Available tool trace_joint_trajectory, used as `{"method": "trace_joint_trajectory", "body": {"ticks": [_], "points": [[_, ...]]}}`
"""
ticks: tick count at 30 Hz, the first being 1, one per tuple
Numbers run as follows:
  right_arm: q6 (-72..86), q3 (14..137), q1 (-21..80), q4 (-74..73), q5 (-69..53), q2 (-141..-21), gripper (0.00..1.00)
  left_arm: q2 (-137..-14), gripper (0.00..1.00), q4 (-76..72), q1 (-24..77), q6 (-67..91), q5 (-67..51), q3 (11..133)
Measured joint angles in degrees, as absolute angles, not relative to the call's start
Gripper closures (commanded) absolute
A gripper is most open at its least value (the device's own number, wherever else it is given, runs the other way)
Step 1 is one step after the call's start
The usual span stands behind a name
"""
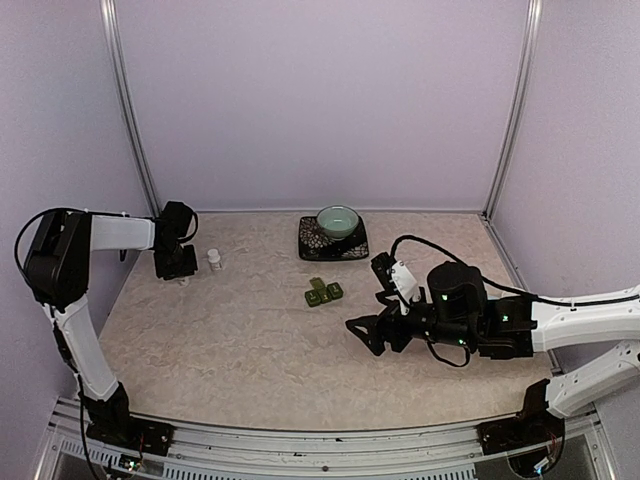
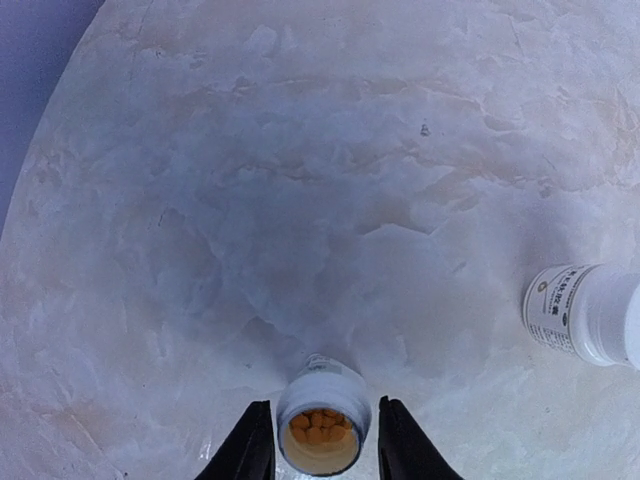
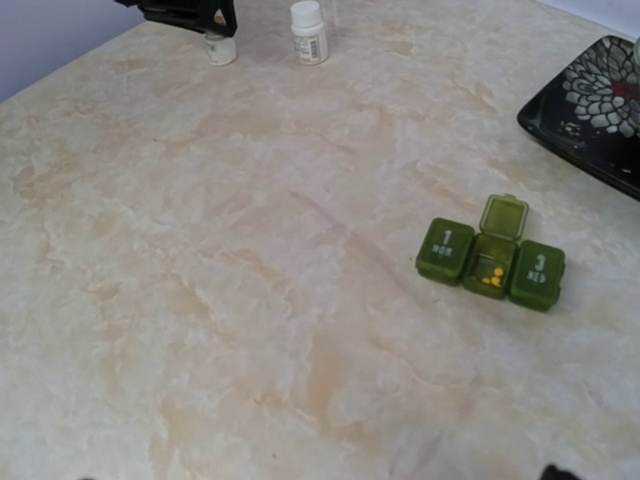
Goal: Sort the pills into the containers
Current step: Place the pill bottle at the center of the board.
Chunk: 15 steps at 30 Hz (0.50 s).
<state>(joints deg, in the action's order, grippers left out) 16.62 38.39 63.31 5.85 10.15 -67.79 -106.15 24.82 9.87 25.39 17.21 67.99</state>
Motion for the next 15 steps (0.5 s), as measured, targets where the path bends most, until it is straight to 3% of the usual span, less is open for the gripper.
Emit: {"method": "trace_joint_trajectory", "body": {"ticks": [7,13,15], "points": [[16.86,38.39,63.31,5.87,10.11,-67.79,0.06,-106.15,0.46,24.82,9.87,25.47,17.15,67.99],[17.3,38.37,63.31,5.87,10.09,-67.79,0.06,-105.38,0.19,24.86,9.87,25.43,17.02,67.99],[17.45,38.35,63.31,5.85,10.09,-67.79,0.06,-103.88,0.03,24.86,10.07,25.45,16.82,67.99]]}}
